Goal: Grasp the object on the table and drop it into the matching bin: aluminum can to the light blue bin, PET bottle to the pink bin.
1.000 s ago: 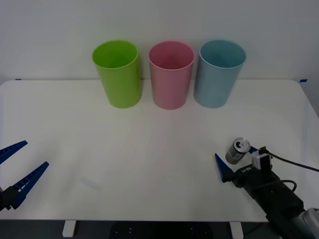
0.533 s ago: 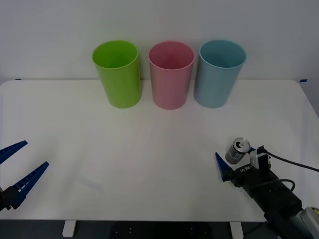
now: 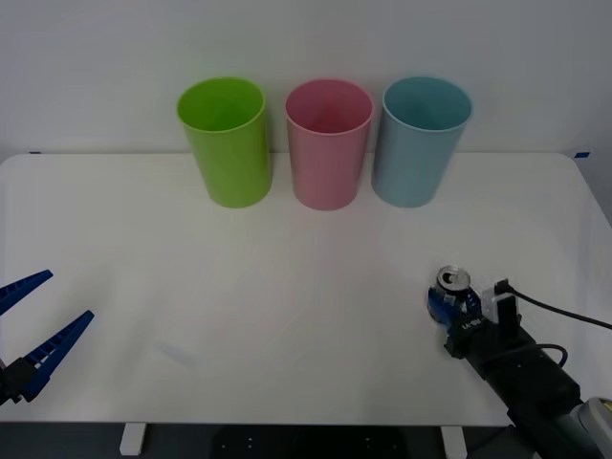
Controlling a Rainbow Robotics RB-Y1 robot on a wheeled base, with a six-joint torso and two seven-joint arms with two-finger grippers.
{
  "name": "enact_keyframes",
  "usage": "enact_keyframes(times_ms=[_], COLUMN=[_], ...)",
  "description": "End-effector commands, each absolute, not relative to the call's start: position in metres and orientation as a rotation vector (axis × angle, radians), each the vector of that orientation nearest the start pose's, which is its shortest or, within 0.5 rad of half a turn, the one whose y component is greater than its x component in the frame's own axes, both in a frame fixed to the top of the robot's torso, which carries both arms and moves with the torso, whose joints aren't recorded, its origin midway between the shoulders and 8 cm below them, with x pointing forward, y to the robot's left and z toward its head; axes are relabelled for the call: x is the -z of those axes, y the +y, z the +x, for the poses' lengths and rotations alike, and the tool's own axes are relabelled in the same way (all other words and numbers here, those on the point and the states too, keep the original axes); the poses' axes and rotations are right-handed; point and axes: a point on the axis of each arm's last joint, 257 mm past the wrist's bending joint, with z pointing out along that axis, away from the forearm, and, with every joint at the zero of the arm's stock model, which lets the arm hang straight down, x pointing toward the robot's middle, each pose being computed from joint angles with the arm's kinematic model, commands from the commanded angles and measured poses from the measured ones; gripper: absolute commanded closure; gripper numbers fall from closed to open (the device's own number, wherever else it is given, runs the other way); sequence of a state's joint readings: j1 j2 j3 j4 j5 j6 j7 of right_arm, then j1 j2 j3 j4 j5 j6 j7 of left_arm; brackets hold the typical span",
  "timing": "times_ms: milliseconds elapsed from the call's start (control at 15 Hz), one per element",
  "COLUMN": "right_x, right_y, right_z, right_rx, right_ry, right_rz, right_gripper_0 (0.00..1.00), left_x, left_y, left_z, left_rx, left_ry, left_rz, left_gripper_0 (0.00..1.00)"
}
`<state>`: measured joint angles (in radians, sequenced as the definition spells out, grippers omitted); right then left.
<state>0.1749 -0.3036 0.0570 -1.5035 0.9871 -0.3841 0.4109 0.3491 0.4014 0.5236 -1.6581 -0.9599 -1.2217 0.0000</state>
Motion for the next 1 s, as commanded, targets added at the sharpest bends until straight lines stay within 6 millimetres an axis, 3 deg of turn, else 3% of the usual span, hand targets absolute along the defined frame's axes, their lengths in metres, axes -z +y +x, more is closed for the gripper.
enact_keyframes(times_ms=[67,467,733,1000], right_x=[0.305,0.279,0.241,0.199], right_y=[-0.231,-0.237,-0.243,-0.233], right_z=[0.463,0.465,0.468,0.47], right_rx=[-0.227,-0.256,-0.258,-0.334], right_ry=[1.659,1.6,1.528,1.481], right_rz=[-0.333,-0.332,-0.32,-0.289], right_gripper_0=[1.0,1.0,1.0,1.0], left_x=[0.169,0.169,0.169,0.169], left_y=[0.33,0.33,0.33,0.33], left_z=[0.342,0.342,0.342,0.342], left_rx=[0.567,0.567,0.567,0.567], left_ry=[1.441,1.441,1.441,1.441], left_rz=[0.465,0.465,0.465,0.465], left_gripper_0=[0.0,0.0,0.0,0.0])
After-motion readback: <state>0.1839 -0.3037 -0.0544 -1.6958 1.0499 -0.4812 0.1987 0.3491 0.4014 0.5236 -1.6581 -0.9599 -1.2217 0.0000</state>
